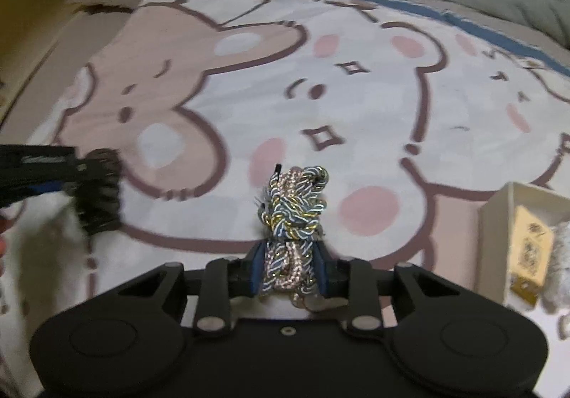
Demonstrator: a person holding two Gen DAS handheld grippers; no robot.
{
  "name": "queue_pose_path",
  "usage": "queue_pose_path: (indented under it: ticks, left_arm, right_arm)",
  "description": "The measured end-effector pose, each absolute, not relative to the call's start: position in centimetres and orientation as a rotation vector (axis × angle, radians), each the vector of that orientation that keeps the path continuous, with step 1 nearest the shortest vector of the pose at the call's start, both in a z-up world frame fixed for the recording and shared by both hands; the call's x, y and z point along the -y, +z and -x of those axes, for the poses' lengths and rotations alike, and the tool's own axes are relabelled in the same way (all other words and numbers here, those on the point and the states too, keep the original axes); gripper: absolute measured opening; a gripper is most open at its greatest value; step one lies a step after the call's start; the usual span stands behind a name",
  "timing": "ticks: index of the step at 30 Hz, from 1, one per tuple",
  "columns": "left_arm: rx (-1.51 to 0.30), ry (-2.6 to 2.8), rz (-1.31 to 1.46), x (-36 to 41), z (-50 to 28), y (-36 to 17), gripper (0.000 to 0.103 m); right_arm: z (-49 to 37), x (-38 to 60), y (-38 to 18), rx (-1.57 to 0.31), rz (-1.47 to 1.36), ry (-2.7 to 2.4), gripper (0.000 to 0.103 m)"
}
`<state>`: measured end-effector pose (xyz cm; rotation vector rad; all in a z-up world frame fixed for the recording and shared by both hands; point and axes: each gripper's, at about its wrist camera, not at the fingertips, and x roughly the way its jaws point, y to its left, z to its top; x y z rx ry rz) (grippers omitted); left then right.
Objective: Organize objects
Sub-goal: 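Grasp the braided silver-blue cord keychain with the right tool and lift it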
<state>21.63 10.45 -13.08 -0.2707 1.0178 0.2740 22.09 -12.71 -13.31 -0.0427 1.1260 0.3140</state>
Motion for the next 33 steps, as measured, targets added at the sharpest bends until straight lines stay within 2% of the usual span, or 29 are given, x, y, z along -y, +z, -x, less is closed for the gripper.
queue_pose_path:
  ticks: [9, 17, 21, 23, 33]
  left_arm:
    - [-1.011, 0.061, 0.209, -10.4, -21.2, -12.0, 0.047]
    - [-1.037, -0.088, 0.141, -8.4, -20.8, -12.0, 0.047]
    - [-1.039, -0.113, 0.13, -7.9, -20.6, -11.9, 0.047]
    - [-1.04, -0.117, 0.131, -7.8, -20.5, -11.8, 0.047]
    - [-0.995, -0.118, 0.115, -7.3, -19.8, -10.1, 0.047]
  right_arm:
    - [-21.5, 13.3, -13.2, -1.151, -0.007, 0.379, 0.033]
    - [-22.5, 13.8, -14.1, -1.133, -0.028, 0.343, 0.046]
    - [-22.7, 13.4, -14.8, -1.156, -0.006, 0.352, 0.044]
    - [-22.7, 13.1, -15.1, -1.16, 0.017, 0.361, 0.035]
    - [-21.6, 14.2, -11.6, -1.032, -0.009, 0.336, 0.034]
